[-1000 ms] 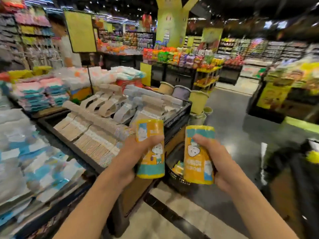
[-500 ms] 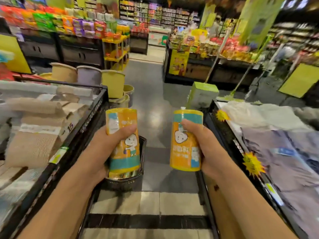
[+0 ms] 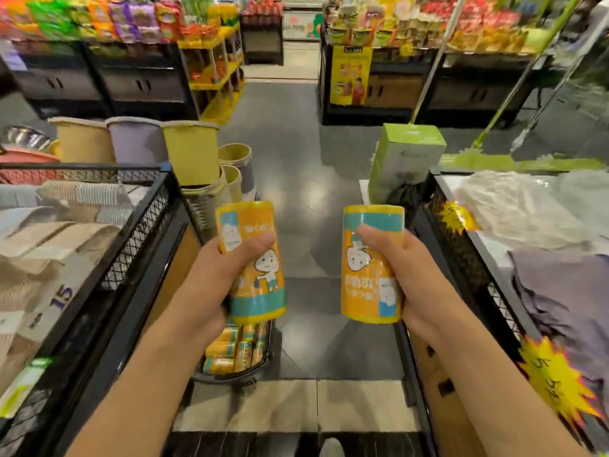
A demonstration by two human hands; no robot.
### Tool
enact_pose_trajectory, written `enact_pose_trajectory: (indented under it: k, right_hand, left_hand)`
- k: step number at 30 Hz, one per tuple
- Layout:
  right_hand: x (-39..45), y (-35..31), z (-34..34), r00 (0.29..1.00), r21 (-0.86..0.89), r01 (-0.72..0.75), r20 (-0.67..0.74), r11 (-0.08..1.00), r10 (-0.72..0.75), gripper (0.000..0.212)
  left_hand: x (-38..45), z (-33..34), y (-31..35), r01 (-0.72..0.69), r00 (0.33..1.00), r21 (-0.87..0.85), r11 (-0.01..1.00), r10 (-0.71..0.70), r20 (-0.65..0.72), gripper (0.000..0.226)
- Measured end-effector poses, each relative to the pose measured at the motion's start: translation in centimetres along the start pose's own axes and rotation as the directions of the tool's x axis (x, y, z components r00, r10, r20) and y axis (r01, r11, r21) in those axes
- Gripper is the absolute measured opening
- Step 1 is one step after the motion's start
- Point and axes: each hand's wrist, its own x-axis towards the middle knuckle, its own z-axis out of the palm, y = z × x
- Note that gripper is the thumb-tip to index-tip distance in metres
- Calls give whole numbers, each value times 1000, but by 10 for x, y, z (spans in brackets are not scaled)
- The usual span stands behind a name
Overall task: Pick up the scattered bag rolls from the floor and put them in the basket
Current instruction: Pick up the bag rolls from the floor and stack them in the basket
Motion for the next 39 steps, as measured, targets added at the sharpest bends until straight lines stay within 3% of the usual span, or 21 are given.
enact_pose_trajectory:
  k: [2,7,12,19,22,25,29,35,39]
  right_hand:
    - [36,-8,-14,1000,2,-17,12,1000,17,65]
    - [119,-16,-33,995,17,-57,79,998,55,62]
    - [198,-15,-28,985,-21,-126,120,992,128,73]
    - [315,-15,26,958,-194,-167,200,967,205,71]
    - [361,-16,59,934,-282,-164,264,945,241,70]
    - [401,-10,92,903,-378,-139,332,915,274,64]
    - [444,12,138,832,-480,-126,425,868,356,40]
    - [510,70,198,672,-603,-68,561,795,483,52]
    - [562,129,232,564,-663,-25,609,748,558,55]
  left_hand:
    - [28,14,0,9,999,-8,1000,-10,-48,37]
    - [84,32,1,34,988,-25,999,-38,-151,36]
    - [145,22,-2,67,964,-77,995,-84,-250,45]
    - [234,-14,-19,3,919,-178,984,-73,-387,42]
    - [264,-34,-27,-63,870,-198,978,-44,-492,57]
    - [281,-54,-35,-97,822,-275,957,-79,-564,58]
    - [291,-84,-49,-108,689,-350,930,-184,-701,61]
    - [304,-119,-88,-163,437,-396,904,-294,-850,56]
    - [324,-135,-130,-155,251,-446,882,-401,-881,74]
